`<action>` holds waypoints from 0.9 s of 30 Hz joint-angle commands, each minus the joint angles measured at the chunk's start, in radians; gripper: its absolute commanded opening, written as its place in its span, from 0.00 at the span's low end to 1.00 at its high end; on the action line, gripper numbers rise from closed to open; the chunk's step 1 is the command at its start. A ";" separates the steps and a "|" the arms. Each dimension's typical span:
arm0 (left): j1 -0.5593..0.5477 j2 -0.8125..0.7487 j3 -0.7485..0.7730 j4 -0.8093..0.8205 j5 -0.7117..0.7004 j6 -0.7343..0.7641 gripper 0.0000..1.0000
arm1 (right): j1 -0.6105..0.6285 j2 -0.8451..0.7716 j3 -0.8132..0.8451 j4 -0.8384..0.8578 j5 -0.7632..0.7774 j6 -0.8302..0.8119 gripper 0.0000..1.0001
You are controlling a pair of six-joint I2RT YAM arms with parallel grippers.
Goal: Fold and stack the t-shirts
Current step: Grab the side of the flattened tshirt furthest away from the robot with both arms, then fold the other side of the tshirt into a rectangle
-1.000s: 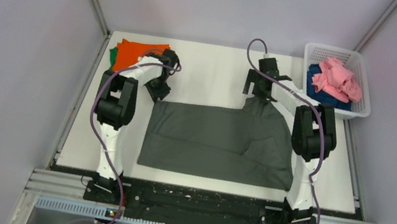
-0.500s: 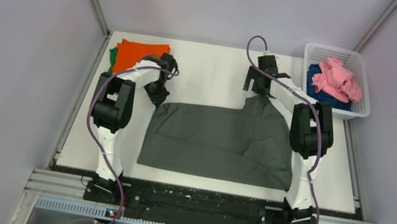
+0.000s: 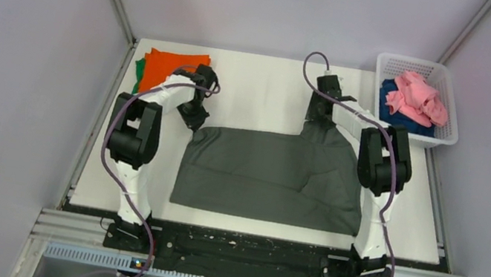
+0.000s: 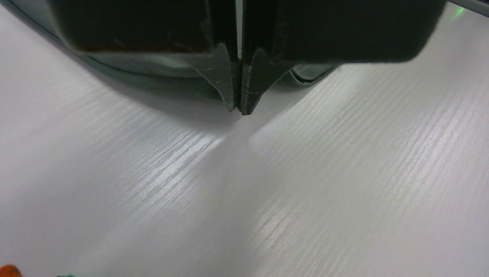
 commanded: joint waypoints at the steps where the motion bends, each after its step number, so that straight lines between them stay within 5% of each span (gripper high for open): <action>1: -0.005 -0.091 -0.016 0.018 -0.004 0.017 0.00 | -0.001 -0.050 -0.062 -0.011 0.031 -0.003 0.48; 4: -0.008 -0.114 -0.032 0.025 -0.001 0.020 0.00 | -0.001 -0.068 -0.073 -0.007 0.044 -0.004 0.21; 7: -0.012 -0.137 -0.049 0.029 0.003 0.023 0.00 | -0.002 -0.107 -0.092 0.021 0.047 -0.008 0.05; 18: -0.042 -0.292 -0.201 0.093 0.011 0.034 0.00 | 0.047 -0.473 -0.377 0.037 0.059 -0.016 0.02; 27: -0.044 -0.437 -0.344 0.122 0.053 0.055 0.00 | 0.134 -0.834 -0.667 -0.107 0.132 0.084 0.03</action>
